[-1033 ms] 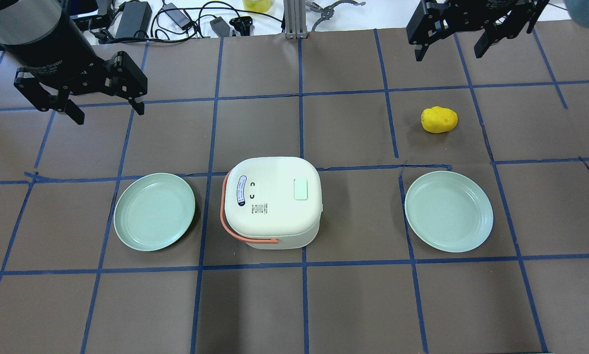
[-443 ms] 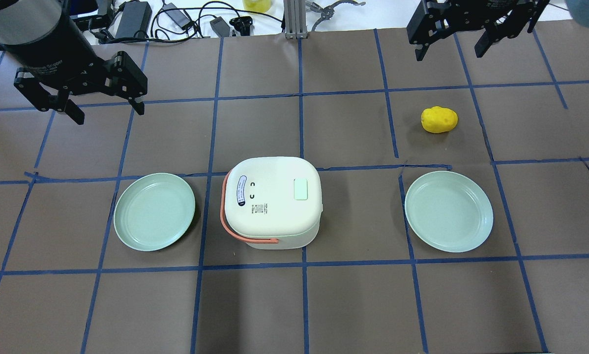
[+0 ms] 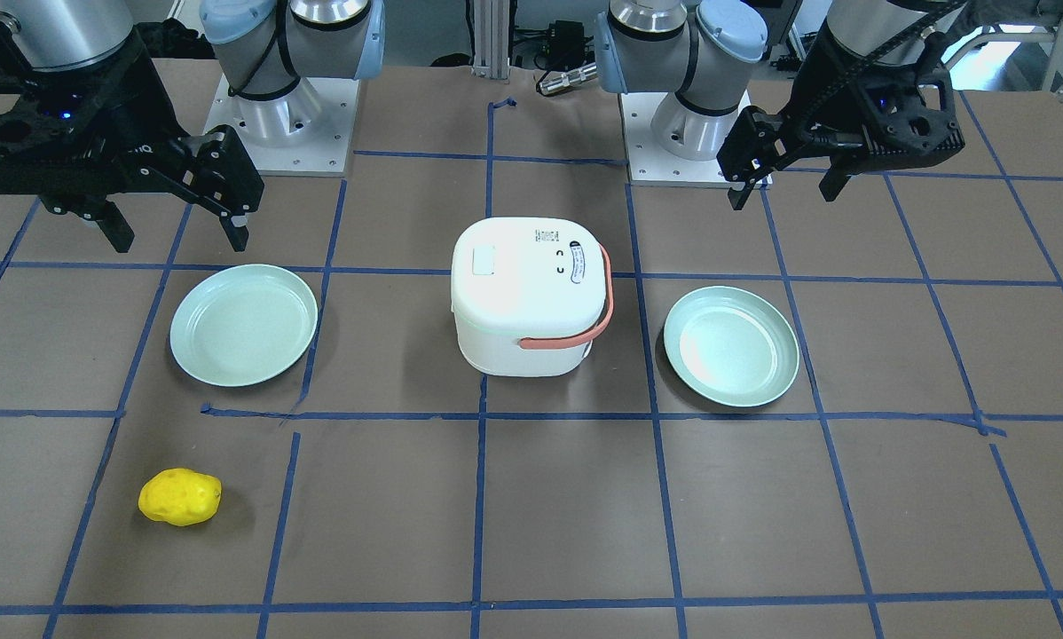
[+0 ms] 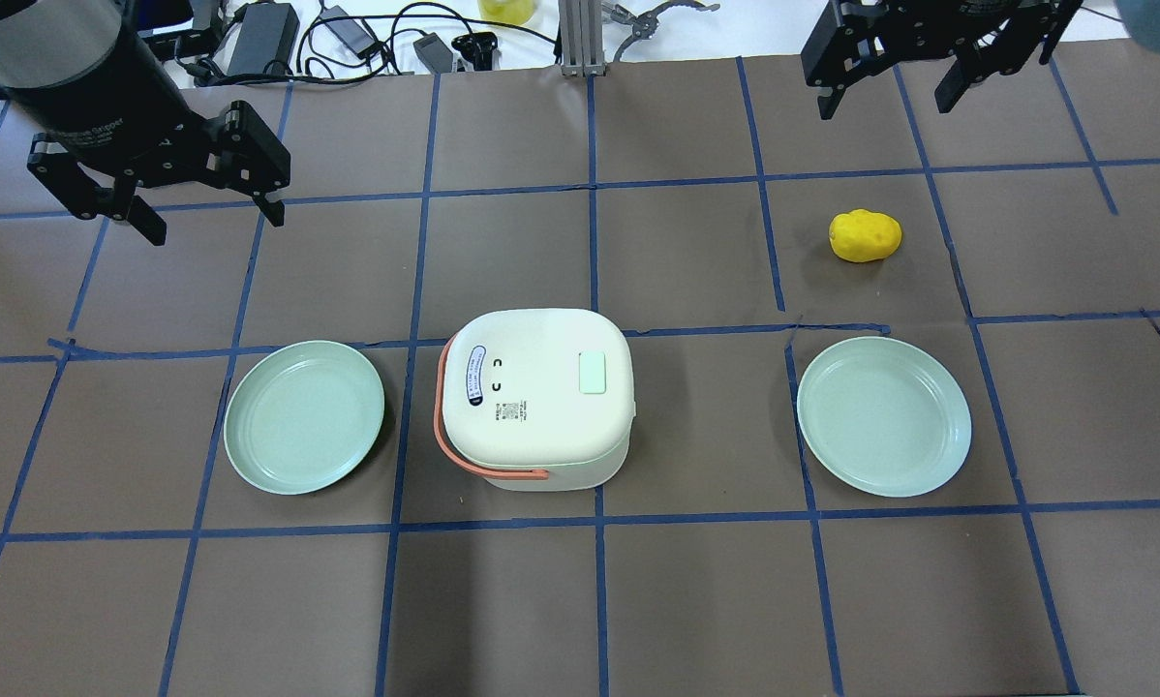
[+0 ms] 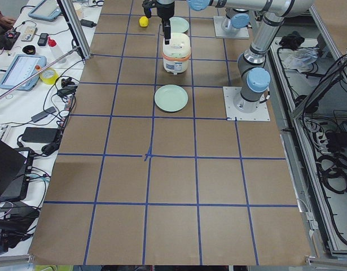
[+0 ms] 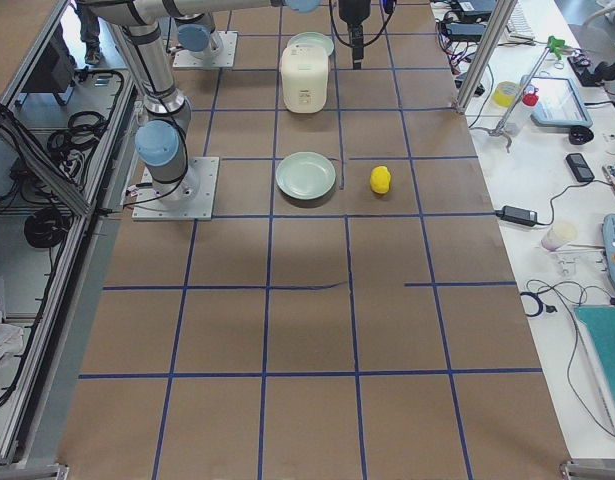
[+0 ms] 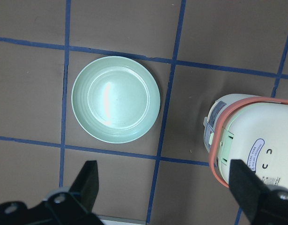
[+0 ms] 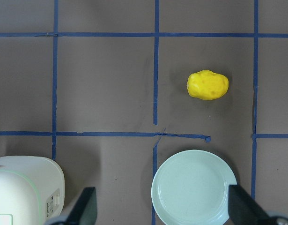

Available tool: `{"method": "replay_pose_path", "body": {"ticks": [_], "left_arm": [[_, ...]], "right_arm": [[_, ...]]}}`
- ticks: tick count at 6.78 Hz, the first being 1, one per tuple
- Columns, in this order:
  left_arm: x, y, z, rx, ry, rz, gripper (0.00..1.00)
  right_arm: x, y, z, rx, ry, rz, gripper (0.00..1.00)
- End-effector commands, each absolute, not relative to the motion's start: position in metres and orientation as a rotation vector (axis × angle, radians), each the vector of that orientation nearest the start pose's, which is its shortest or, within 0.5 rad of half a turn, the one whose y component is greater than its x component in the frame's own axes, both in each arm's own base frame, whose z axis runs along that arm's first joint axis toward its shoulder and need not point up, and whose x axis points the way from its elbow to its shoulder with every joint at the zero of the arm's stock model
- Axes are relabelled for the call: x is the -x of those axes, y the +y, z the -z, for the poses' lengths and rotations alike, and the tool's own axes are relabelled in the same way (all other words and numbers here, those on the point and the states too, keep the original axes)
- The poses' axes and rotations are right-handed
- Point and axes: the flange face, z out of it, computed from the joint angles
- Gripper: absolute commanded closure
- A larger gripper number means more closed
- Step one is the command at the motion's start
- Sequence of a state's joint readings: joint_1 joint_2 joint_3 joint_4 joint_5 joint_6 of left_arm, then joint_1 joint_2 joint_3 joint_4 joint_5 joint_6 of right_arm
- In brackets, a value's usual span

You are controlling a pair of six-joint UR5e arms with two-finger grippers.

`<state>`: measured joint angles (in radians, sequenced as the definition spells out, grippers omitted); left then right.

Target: Press rice cooker button

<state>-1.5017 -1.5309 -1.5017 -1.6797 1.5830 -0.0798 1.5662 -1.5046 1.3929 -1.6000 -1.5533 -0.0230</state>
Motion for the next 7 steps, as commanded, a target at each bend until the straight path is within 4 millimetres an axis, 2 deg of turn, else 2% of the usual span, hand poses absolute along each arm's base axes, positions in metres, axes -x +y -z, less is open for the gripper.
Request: {"method": "replay_pose_path", "body": {"ticks": [1, 3, 5, 6, 7], "left_arm": [[0.099, -0.481, -0.53, 0.233, 3.121, 0.0, 0.0], [0.099, -0.48, -0.53, 0.233, 3.121, -0.002, 0.0], [0.099, -0.481, -0.53, 0.233, 3.121, 0.0, 0.0], [0.099, -0.481, -0.53, 0.233, 3.121, 0.0, 0.0], [0.099, -0.48, -0.53, 0.233, 3.121, -0.002, 0.0]], "right_arm": [[-0.133, -0.532, -0.545, 0.031, 3.119, 0.218, 0.0], [-0.133, -0.531, -0.545, 0.028, 3.119, 0.216, 0.0], [-0.134, -0.533, -0.549, 0.029, 3.113, 0.228, 0.07], [-0.138, -0.533, -0.547, 0.001, 3.109, 0.22, 0.11], [-0.154, -0.529, -0.546, 0.013, 3.114, 0.214, 0.25]]}}
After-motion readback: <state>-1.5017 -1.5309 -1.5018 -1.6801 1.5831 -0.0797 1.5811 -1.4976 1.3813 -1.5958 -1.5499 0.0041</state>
